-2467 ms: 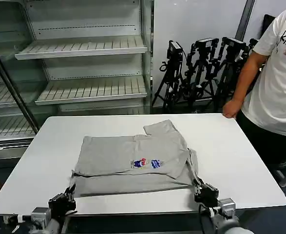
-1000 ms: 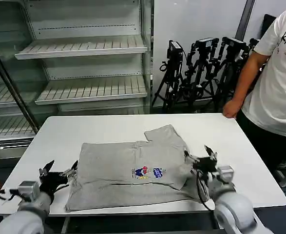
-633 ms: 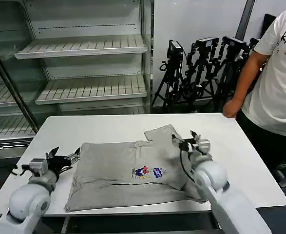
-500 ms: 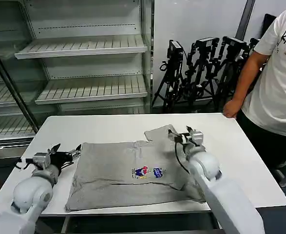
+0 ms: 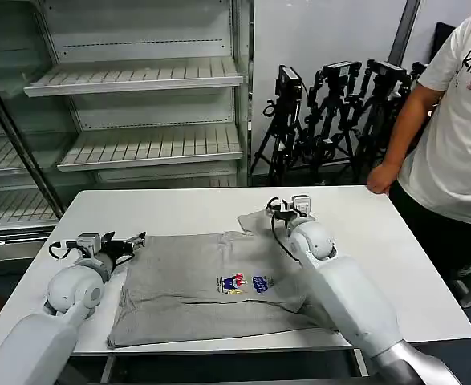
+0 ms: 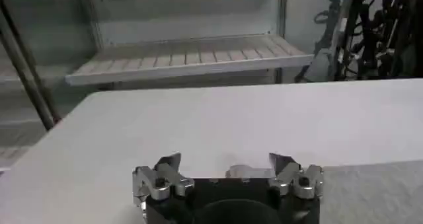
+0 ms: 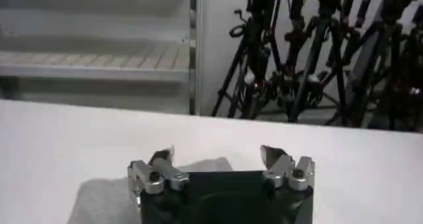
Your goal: Fold and organize the clothes.
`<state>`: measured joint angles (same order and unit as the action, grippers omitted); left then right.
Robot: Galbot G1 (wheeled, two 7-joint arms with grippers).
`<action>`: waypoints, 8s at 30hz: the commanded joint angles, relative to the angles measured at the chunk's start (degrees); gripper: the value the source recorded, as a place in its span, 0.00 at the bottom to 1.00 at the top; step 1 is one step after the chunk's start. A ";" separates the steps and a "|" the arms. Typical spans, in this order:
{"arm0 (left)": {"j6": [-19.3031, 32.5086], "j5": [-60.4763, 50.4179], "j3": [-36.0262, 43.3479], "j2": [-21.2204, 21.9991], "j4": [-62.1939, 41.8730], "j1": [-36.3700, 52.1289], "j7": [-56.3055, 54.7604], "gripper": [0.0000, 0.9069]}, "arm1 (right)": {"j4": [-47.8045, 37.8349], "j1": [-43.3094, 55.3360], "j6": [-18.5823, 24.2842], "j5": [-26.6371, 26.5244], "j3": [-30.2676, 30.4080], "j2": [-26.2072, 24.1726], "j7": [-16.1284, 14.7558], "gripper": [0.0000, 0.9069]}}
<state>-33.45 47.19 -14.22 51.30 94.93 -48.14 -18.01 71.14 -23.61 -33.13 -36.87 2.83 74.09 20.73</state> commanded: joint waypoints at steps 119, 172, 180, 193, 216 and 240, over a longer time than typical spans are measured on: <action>2.01 1.72 -15.15 -4.40 17.46 -15.86 2.54 0.03 | 27.16 -19.93 16.56 1.76 -11.02 -9.59 -6.79 0.00; 0.43 -10.03 -16.00 -0.76 24.02 -32.18 5.86 0.02 | 35.09 -42.89 15.47 8.53 -19.24 -11.69 -9.65 0.00; 0.45 -10.36 -16.68 -0.63 26.27 -34.05 5.91 0.03 | 35.50 -42.67 14.78 8.73 -18.72 -11.46 -9.64 0.00; 0.46 -11.76 -18.16 0.86 30.37 -38.59 5.65 0.03 | 39.09 -45.78 14.95 8.76 -20.62 -12.21 -9.56 0.00; 0.40 -13.89 -20.34 3.39 29.92 -40.82 5.95 1.00 | 46.46 -50.50 14.58 12.50 -23.20 -12.34 -9.27 1.00; 1.35 -5.94 -34.71 18.91 45.74 -48.34 6.97 1.00 | 57.26 -48.82 11.44 17.94 -15.49 -11.47 -9.48 1.00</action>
<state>-32.62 39.45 -45.37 63.87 135.96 -93.70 -11.66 126.59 -73.04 -21.10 -20.78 -15.54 60.96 11.01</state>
